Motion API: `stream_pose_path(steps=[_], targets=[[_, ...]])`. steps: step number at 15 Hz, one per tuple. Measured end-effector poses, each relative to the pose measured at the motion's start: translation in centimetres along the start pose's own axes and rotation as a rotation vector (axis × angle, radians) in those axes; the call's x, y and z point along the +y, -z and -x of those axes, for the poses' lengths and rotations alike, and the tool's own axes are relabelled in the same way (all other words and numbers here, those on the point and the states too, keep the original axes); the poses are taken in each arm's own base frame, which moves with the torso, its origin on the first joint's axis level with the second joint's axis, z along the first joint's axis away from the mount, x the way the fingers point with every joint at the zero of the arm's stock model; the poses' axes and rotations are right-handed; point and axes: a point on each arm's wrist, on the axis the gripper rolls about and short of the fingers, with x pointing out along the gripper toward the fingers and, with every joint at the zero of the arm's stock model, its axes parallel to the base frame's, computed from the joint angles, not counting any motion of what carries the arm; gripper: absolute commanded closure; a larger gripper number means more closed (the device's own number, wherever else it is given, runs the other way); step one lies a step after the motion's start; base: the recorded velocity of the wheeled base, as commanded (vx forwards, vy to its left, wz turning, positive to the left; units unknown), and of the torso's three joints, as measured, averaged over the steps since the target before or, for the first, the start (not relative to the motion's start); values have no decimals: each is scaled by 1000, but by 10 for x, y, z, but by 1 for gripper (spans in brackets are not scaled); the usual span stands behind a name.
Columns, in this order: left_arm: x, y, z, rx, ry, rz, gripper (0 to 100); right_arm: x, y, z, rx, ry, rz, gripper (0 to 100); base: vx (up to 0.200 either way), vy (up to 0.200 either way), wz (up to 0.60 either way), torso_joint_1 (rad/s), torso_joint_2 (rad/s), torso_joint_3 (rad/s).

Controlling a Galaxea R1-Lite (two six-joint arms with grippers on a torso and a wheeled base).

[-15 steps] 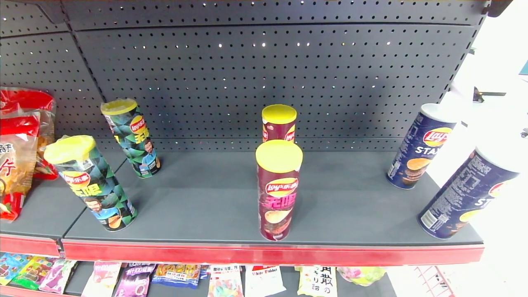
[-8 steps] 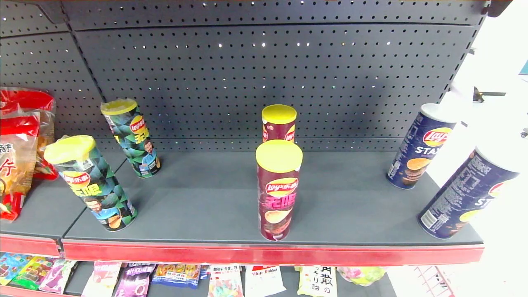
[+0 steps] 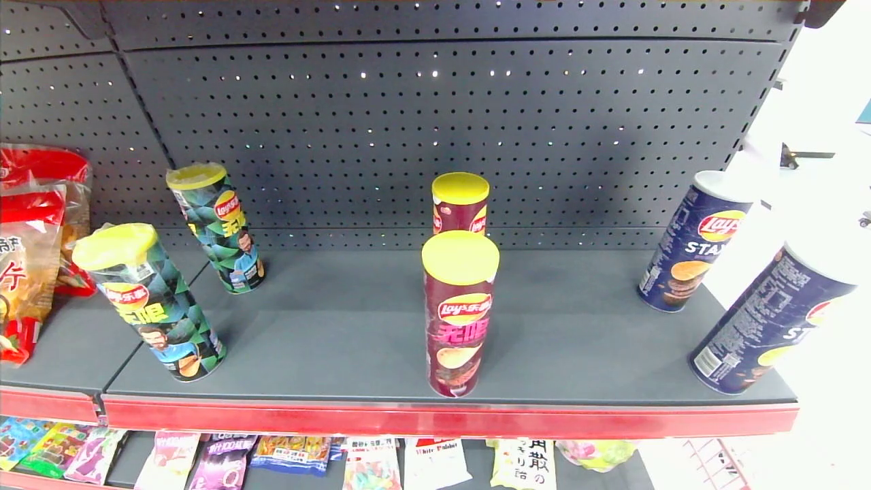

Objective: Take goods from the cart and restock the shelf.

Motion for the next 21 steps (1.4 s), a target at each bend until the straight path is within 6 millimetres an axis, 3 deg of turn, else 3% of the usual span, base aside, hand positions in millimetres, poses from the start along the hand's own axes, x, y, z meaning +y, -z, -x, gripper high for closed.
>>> stream_pose_path(steps=[5, 10, 15, 21], targets=[[0, 2, 3, -40, -92, -61, 0, 0, 0, -1, -14, 5, -11, 0, 0, 0, 0, 0, 0, 0], [-1, 3, 5, -69, -70, -70, 0, 1, -2, -4, -111, -45, -97, 0, 0, 0, 0, 0, 0, 0], [-1, 3, 5, -72, -72, -67, 0, 4, 6, -4, -21, 118, -46, 0, 0, 0, 0, 0, 0, 0], [-1, 3, 5, -71, -70, -59, 0, 4, 8, -4, -31, -34, -22, 0, 0, 0, 0, 0, 0, 0]])
